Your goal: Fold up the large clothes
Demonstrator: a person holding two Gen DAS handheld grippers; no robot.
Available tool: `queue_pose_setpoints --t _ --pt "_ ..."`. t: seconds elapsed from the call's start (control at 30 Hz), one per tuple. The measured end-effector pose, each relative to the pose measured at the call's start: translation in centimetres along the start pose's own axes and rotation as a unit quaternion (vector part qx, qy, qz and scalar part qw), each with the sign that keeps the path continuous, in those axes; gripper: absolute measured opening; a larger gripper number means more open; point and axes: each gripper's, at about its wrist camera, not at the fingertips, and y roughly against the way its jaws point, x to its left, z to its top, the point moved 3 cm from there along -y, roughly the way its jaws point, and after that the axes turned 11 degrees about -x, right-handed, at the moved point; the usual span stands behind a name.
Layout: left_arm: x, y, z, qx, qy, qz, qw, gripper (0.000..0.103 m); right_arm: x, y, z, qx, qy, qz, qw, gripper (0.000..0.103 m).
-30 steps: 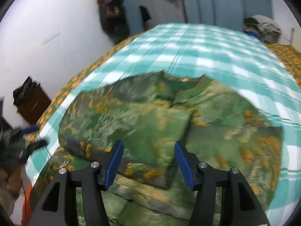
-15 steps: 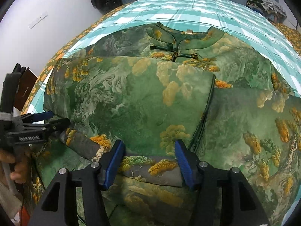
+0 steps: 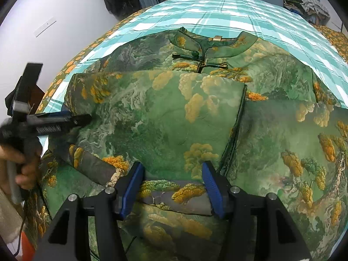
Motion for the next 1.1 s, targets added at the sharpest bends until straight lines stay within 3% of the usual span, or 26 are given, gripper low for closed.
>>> queue_pose_setpoints --t 0.07,0.17,0.3,0.4,0.5,0.57,0.7,0.83,1.0,1.1 --pt "-0.2 0.6 0.8 0.002 -0.003 0.0 1.0 0.087 -0.1 0.0 0.0 -0.001 -0.002 0.001 1.0 0.058" --pt "-0.5 1.9 3.0 -0.025 -0.016 0.0 0.9996 0.087 -0.1 0.1 0.0 -0.004 -0.006 0.003 1.0 0.058" --pt "0.2 1.4 6.2 -0.043 0.02 -0.002 0.9989 0.087 0.0 0.1 -0.1 -0.006 -0.007 0.002 1.0 0.058" --pt "1.6 -1.5 7.2 -0.021 0.064 0.013 0.9977 0.087 0.0 0.1 -0.2 -0.004 -0.006 0.002 1.0 0.058" --pt "2.9 -4.1 5.7 0.018 0.108 0.006 0.9939 0.092 0.0 0.2 -0.2 0.0 -0.006 0.001 1.0 0.058" --pt "3.1 -4.6 4.8 0.015 0.116 0.001 0.9931 0.093 0.1 0.2 -0.1 0.002 -0.002 0.0 1.0 0.058" --pt "2.5 -3.5 4.4 0.008 0.089 0.012 0.9959 0.093 0.1 0.0 0.0 0.004 0.004 -0.004 1.0 0.058" --pt "2.4 -0.9 3.1 -0.012 0.057 0.001 0.9983 0.093 0.2 -0.2 -0.1 0.002 0.004 -0.003 1.0 0.058" --pt "1.0 3.3 -1.0 -0.031 -0.03 0.006 0.9991 0.095 0.1 -0.1 -0.3 -0.002 0.0 -0.001 1.0 0.058" --pt "0.3 6.5 -3.4 -0.028 -0.048 -0.02 0.9983 0.095 0.1 1.1 -0.3 -0.014 -0.009 0.0 1.0 0.058"
